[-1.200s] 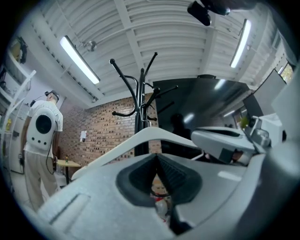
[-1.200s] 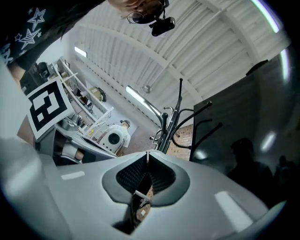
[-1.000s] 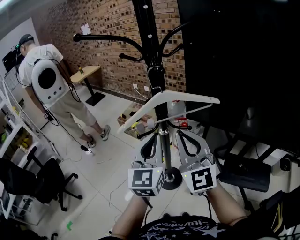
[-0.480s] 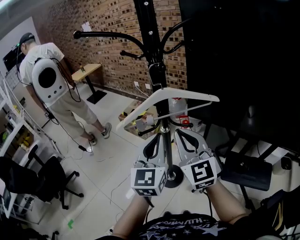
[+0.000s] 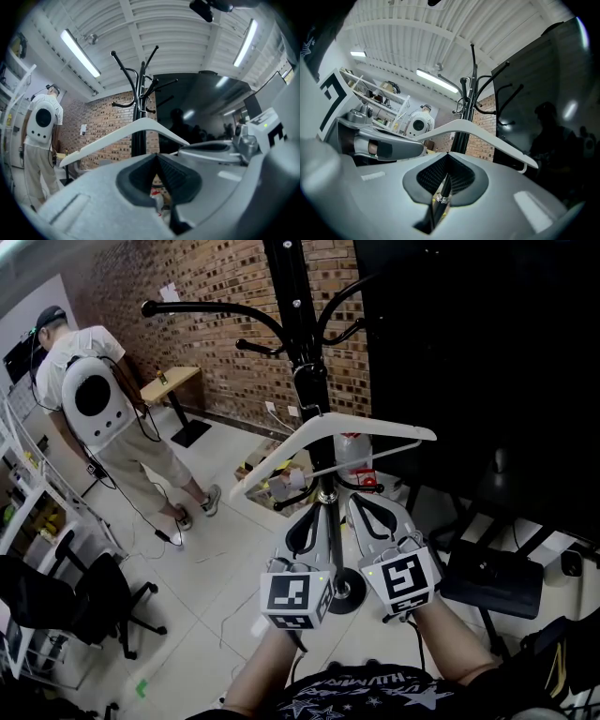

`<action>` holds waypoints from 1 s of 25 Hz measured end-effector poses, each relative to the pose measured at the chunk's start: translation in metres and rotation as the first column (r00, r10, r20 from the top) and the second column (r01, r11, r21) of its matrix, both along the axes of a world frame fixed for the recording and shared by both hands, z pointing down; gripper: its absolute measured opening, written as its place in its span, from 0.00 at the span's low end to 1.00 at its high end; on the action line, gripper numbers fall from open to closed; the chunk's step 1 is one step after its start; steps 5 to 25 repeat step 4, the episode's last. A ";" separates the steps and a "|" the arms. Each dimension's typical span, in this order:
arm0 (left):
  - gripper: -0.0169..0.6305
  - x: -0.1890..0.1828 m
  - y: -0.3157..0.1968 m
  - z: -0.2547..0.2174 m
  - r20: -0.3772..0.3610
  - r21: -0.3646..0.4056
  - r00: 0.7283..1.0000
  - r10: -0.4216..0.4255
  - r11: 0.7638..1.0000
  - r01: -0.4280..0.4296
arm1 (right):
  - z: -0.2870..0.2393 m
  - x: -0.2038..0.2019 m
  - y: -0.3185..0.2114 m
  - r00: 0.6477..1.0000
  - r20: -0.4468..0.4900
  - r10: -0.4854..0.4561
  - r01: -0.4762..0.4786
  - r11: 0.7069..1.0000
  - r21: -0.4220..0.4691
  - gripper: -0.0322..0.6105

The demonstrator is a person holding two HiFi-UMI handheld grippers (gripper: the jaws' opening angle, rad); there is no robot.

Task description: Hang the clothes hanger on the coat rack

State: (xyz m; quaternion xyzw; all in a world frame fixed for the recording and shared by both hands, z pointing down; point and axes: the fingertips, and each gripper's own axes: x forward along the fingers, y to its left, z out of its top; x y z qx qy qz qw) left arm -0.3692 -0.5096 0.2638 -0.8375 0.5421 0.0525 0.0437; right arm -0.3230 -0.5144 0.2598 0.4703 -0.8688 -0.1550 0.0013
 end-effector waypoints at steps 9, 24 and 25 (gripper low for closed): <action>0.03 0.000 0.000 0.000 -0.002 -0.002 1.000 0.004 1.000 -0.004 | -0.001 0.000 -0.001 1.000 -0.010 0.001 -0.001 1.000 -0.003 0.06; 0.03 0.000 0.000 0.000 -0.002 -0.002 1.000 0.004 1.000 -0.004 | -0.001 0.000 -0.001 1.000 -0.010 0.001 -0.001 1.000 -0.003 0.06; 0.03 0.000 0.000 0.000 -0.002 -0.002 1.000 0.004 1.000 -0.004 | -0.001 0.000 -0.001 1.000 -0.010 0.001 -0.001 1.000 -0.003 0.06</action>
